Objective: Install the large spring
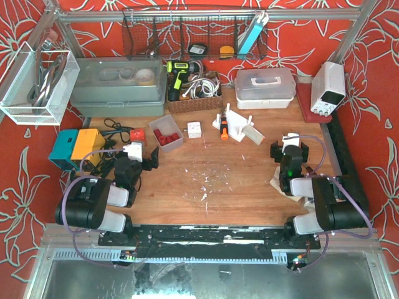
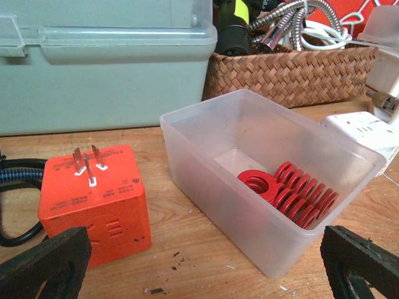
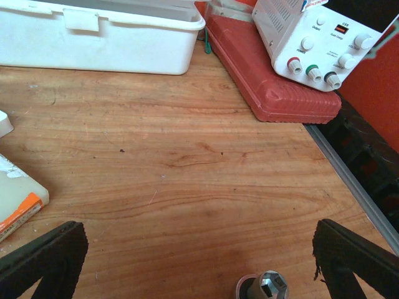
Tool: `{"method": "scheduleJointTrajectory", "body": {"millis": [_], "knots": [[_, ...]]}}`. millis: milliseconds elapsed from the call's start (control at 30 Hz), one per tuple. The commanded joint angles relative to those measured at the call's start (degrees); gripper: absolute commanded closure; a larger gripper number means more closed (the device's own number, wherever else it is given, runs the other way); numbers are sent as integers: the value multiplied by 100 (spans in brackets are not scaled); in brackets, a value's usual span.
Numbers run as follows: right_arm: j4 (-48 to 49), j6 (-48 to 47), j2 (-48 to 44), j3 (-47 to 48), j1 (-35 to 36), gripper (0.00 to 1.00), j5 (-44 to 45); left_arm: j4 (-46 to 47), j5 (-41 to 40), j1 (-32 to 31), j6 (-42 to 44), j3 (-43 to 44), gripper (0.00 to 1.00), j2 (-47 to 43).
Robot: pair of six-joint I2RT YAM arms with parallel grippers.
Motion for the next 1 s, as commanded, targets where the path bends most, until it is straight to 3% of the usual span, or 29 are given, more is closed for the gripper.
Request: {"method": "scheduleJointTrajectory", "body": {"millis": [0,500,567,733,967], "knots": [[52,64,-58,-36,11,1,-31,191,28,18,77,91,1,-8],[115,23,-117,-56,20,1,-84,199,27,19,70,83,1,-28],[-349,-138,-493,55,20,1,-474,43,81,18,101,125,1,-172],[-2562,136,-1607,772,11,1,-767,-1731,-19,15,-74,575,1,-1413],[-3604,1087,-2897,1285,11,1,-1412,-3278,-233,10,-1387,1315,1,-3047]]}}
